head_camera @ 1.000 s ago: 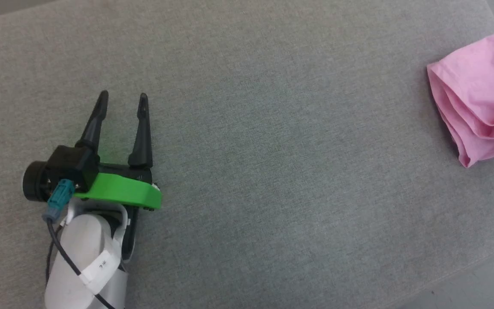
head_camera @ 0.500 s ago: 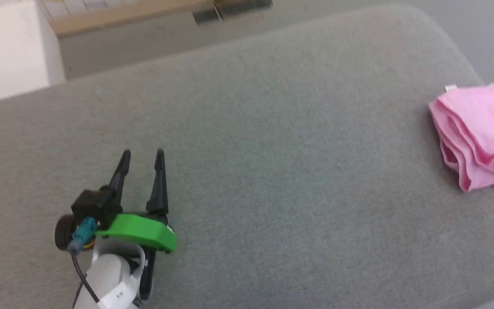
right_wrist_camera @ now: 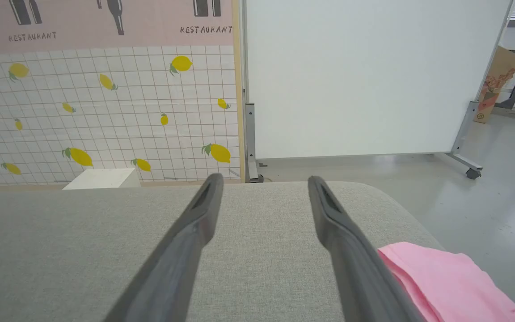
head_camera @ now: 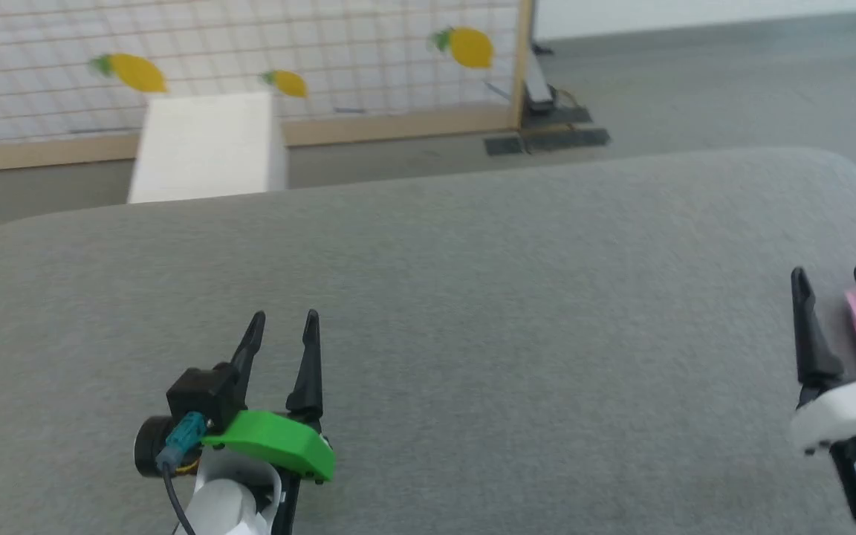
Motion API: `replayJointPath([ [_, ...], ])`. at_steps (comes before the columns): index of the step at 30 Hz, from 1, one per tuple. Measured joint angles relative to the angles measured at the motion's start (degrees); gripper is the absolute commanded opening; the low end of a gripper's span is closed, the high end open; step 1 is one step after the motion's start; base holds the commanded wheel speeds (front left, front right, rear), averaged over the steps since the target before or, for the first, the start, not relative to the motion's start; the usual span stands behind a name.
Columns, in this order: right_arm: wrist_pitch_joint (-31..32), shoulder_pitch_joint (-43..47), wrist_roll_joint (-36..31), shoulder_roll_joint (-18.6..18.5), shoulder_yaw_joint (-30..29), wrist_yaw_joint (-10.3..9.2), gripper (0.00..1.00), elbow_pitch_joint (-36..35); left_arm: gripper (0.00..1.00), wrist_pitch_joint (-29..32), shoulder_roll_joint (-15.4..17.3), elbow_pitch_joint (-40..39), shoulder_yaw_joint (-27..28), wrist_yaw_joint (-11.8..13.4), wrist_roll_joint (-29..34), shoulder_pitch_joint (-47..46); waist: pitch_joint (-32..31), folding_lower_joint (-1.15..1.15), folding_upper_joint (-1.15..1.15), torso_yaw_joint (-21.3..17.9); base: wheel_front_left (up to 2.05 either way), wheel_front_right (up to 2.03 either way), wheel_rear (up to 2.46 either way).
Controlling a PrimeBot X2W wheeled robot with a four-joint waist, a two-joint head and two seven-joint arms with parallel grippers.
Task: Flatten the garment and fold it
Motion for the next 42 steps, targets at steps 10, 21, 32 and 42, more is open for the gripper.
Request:
replayJointPath([
  [10,-4.2,7.1,-2.7,7.8,1.1,0.0,1.0,-4.4,1.0,0.0,0.0,0.3,-0.2,0.0,-0.5,1.1,-3.7,0.0,0.0,7.0,0.0,0.0,0.0],
  [21,-5.6,10.0,-5.0,9.2,4.0,0.0,1.0,-3.5,1.0,0.0,-0.1,0.3,-0.1,0.5,-0.8,3.4,-5.1,0.0,0.0,8.8,0.0,0.0,0.0],
  [32,-5.7,11.1,-4.3,9.3,4.7,0.0,0.0,-3.2,0.0,0.0,-0.1,0.6,-0.2,1.0,-1.0,3.8,-5.5,0.0,0.0,8.6,0.0,0.0,0.0],
  [42,-5.5,11.1,-4.4,9.3,4.7,0.0,0.0,-3.2,0.0,0.0,-0.1,0.6,-0.2,1.0,-1.0,3.7,-5.4,0.0,0.0,8.6,0.0,0.0,0.0],
])
